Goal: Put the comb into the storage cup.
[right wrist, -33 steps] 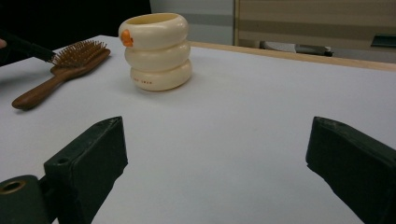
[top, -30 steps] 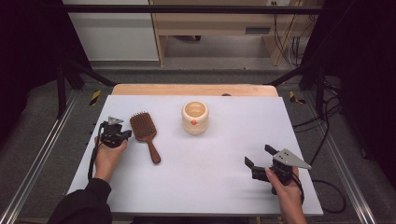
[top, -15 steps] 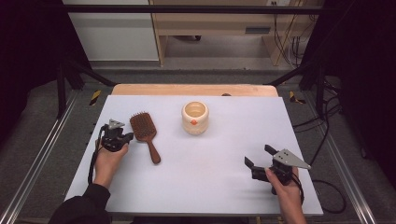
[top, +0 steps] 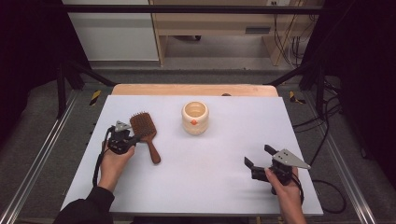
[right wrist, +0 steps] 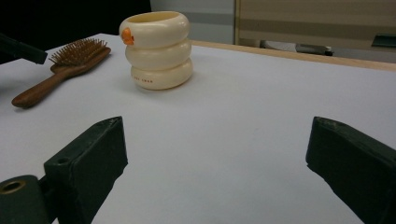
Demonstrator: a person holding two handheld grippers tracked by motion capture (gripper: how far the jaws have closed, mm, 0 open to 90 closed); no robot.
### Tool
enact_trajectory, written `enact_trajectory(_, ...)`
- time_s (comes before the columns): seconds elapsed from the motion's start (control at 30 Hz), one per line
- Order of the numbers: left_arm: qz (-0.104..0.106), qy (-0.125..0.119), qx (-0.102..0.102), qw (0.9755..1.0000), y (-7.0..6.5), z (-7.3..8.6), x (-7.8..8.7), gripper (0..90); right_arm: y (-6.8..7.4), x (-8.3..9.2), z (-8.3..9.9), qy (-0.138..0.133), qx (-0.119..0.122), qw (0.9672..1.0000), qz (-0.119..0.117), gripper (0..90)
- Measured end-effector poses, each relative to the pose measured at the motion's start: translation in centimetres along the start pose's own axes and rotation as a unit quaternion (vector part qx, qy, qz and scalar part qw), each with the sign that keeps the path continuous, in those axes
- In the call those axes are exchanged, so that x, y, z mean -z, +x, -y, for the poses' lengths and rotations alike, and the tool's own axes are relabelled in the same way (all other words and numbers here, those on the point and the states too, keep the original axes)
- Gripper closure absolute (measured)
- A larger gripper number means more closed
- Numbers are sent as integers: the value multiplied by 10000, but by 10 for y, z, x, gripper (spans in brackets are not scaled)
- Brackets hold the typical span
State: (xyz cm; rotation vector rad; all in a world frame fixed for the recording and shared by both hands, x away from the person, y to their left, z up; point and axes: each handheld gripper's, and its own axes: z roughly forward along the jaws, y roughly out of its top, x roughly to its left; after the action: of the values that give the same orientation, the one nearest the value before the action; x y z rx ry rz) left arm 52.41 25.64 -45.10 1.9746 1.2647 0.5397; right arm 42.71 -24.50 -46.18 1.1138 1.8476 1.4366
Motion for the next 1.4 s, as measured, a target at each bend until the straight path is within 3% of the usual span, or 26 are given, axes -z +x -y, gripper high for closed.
enact_trajectory(0.3, 192, 46, -163, 9997, -20, 0, -8, 900, 0, 0, 0, -1, 2, 10000, -9, 56)
enact_trajectory(0.77, 413, 174, -210, 9988, -41, -2, -24, 900, 0, 0, 0, -1, 10, 10000, -23, 56)
enact_trajectory(1.17, 322, 429, -326, 9980, -42, 1, -32, 900, 0, 0, 0, 0, -8, 10000, -45, 56)
enact_trajectory(1.4, 152, 507, -398, 9978, -32, 5, -26, 900, 0, -1, 0, 0, -4, 10000, -47, 56)
